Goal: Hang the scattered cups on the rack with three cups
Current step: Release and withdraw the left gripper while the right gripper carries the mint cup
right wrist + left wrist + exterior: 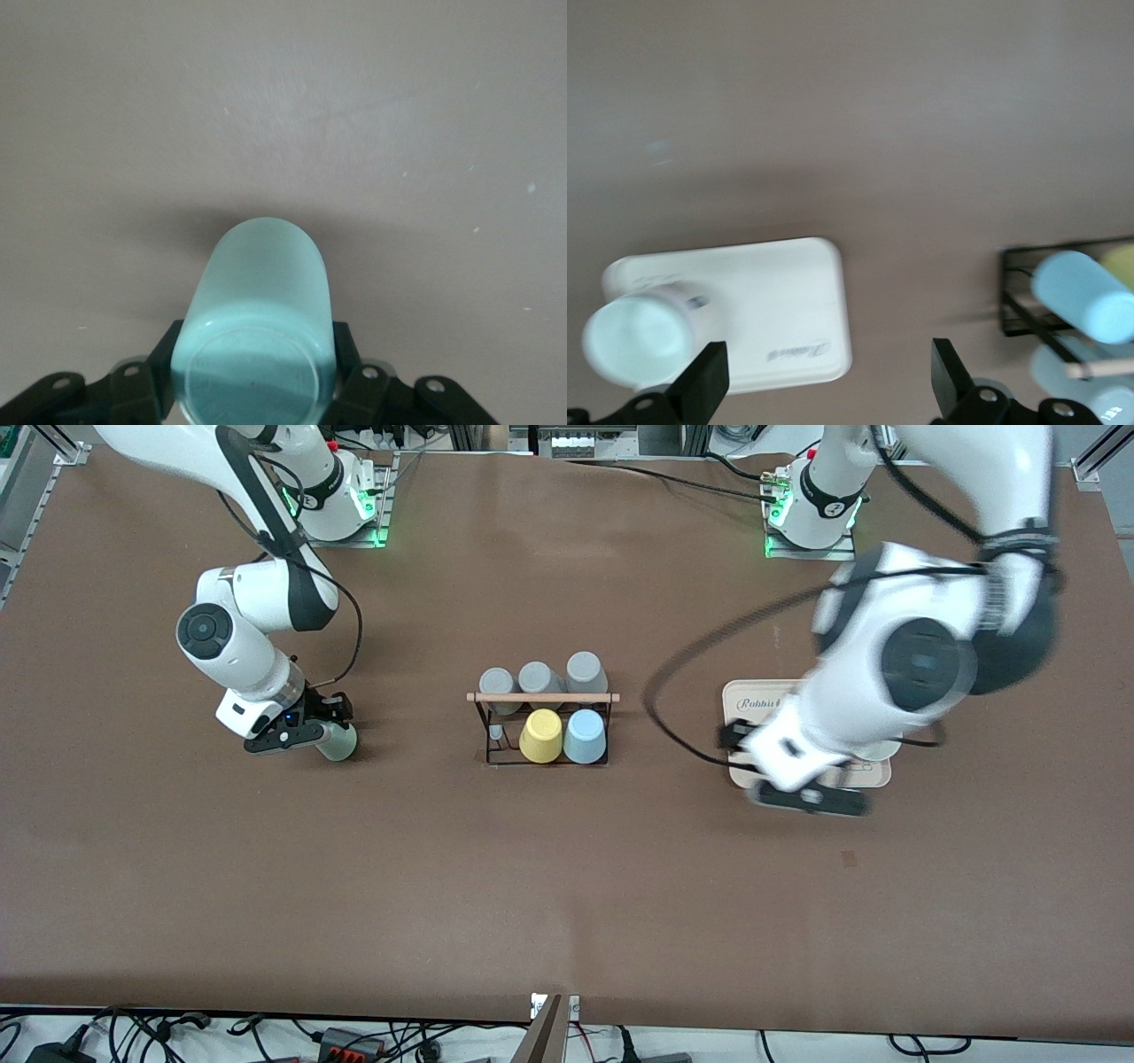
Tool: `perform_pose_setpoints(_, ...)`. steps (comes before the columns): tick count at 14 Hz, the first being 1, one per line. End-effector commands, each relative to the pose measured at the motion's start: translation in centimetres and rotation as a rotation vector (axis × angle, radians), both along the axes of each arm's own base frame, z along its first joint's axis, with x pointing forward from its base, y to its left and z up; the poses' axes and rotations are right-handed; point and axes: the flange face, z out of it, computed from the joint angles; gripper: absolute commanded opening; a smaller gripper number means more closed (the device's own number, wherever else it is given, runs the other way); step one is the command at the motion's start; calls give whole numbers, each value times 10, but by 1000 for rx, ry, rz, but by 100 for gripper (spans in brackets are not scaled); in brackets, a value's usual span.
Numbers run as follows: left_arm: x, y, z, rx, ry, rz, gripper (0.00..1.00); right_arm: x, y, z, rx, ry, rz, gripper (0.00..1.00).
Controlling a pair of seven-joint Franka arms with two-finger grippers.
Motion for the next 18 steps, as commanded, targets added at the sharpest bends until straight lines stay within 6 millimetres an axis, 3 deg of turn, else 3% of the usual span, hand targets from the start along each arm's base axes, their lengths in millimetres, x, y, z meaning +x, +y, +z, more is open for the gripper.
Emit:
perform_pose_setpoints(1,-3,56,20,11,13,79,100,11,23,68,5,10,-39,20)
perform_pose_setpoints(4,-11,98,45,14,-17,120,100,31,71,127,-4,42,-130,20)
perform_pose_setpoints(6,-18,142,60,8,-30,177,100,38,113,145,2,34,-212,20)
perform_pose_setpoints(9,-39,185,73,-16,-34,163,100,40,179,162,37,-7,-320,20)
perform_pose_setpoints(12,-73,191,79,22,-70,108,100,49,242,165,70,-34,-408,20)
perform_pose_setpoints(14,-80,191,79,20,-63,79,100,49,276,162,83,-43,-413,20)
perform_pose_setpoints(18,-82,191,87,17,-80,41,100,38,309,139,66,-35,-416,20)
